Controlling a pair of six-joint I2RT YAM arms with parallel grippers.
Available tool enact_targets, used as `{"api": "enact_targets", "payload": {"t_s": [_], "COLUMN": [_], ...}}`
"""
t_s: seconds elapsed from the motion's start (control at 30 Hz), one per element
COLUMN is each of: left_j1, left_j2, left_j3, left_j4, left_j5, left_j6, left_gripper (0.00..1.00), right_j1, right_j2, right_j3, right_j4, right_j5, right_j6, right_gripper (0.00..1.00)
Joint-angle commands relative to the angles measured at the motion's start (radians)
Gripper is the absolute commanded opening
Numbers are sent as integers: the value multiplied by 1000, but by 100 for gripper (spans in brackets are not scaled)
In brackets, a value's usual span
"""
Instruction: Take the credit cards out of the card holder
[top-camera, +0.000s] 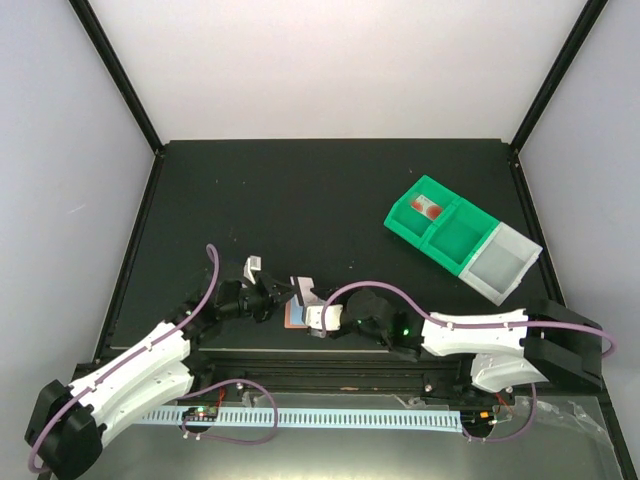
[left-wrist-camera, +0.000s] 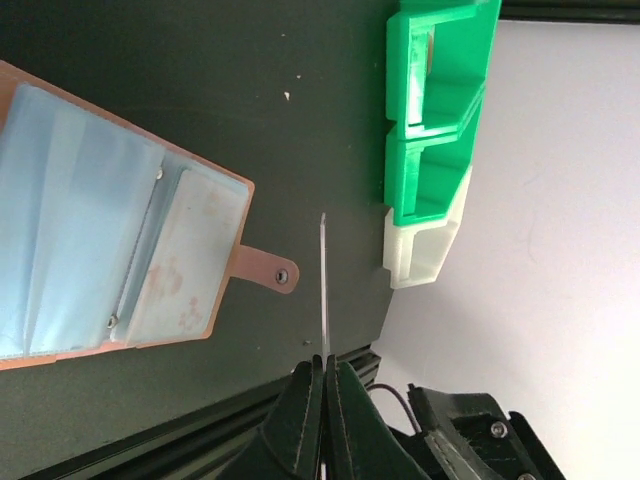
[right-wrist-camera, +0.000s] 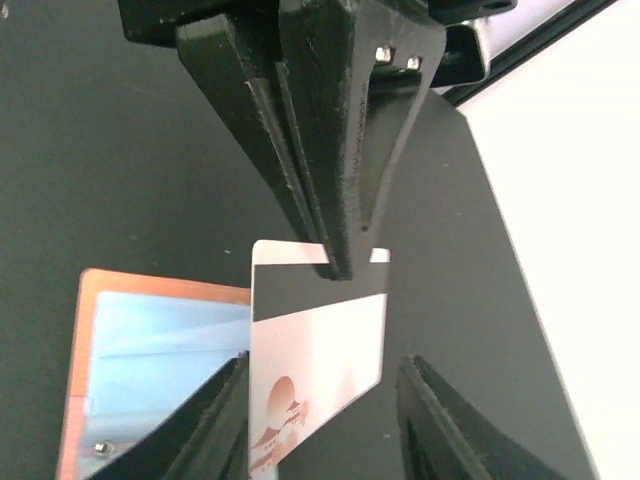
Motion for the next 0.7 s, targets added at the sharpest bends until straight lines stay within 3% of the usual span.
{"api": "enact_targets", "payload": {"t_s": [0.0, 0.17, 0.43, 0.57, 0.67], "left_j1": [10, 12, 12, 12, 12], "left_j2": [-12, -22, -41, -50, -61], "left_j3": [-16, -20, -54, -48, -51], "left_j4": [55, 54, 105, 86, 85], "left_j5": [31, 28, 57, 41, 38], "left_j6": [-63, -77, -165, -162, -165], "left_gripper": [2, 2, 2, 2, 2], "right_j1": [16, 21, 35, 35, 37], "right_j2": [3, -7, 26, 30, 23], "right_j3": [10, -26, -34, -37, -39], "right_j4": [112, 161, 164, 176, 177], "right_j5": [121, 141, 169, 176, 170], "right_j6": [-55, -60, -86, -90, -88], "right_gripper": [37, 21, 16, 2, 1]}}
